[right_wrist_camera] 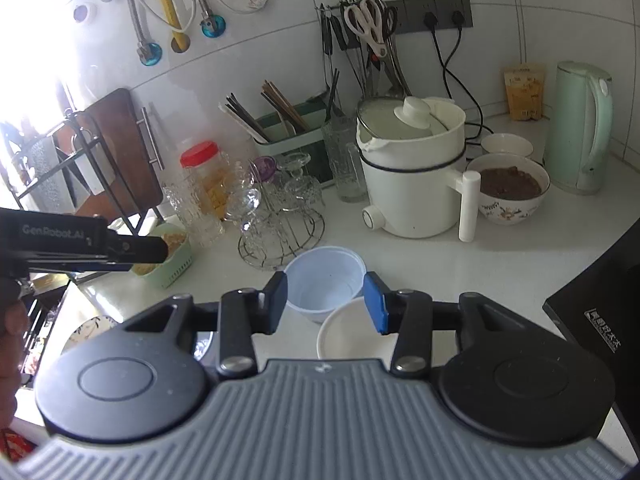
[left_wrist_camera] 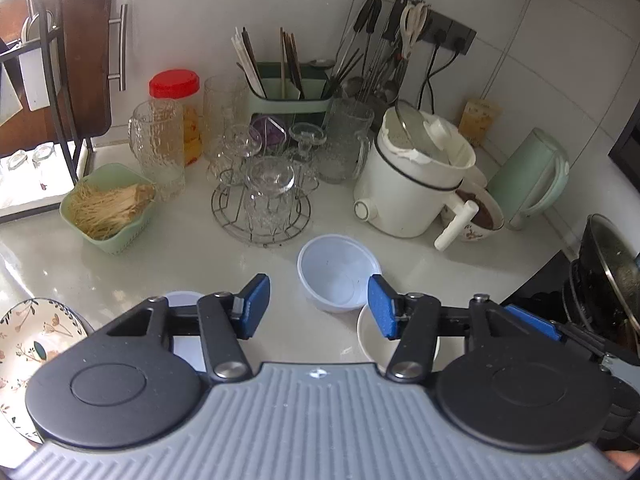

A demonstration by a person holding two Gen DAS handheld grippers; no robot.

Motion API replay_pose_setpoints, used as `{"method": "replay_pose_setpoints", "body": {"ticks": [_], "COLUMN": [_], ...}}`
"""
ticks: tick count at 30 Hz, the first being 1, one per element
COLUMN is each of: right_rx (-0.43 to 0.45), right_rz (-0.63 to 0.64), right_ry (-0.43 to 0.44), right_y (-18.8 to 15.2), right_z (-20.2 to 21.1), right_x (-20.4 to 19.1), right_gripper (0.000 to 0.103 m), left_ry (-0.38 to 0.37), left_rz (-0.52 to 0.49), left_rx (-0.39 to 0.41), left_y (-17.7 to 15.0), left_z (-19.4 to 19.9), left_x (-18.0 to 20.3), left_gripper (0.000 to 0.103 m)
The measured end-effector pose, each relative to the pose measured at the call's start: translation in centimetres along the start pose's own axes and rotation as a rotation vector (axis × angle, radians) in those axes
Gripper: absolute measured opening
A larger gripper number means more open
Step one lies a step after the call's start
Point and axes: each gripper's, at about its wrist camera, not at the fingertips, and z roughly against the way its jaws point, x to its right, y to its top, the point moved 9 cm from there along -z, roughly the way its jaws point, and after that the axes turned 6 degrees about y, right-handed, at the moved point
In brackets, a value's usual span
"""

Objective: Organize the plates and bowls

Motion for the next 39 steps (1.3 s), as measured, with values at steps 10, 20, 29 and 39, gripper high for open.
{"method": "replay_pose_setpoints", "body": {"ticks": [10,20,29,39], "right_rx": [-0.031,-0.054,-0.094,-0.169], "right_rz": [-0.002,-0.053,-0.081,-0.077], "right_ry": [0.015,0.044,0.003,-0.062], "right_y": [-0.3,0.3,1.1,1.4], "right_z": [-0.3,-3.0,-7.9,-13.5], "right_x": [1.1,1.1,1.7,4.4], "right_gripper": [0.045,0.045,0.045,0.045], "left_ry": [0.012,0.034,0.059,0.026], "left_rz": [0.063,0.03,0.016,-0.027], "left_rx": [-0.074,-0.132,-0.165,-0.229], "left_y": [-0.1,1.2,3.2,4.4], "left_z": [-2.2,-5.2,-10.1,-15.2], "left_x": [0.7,0.6,-2.0,-3.5], "left_gripper": [0.06,0.06,0.06,0.06]}}
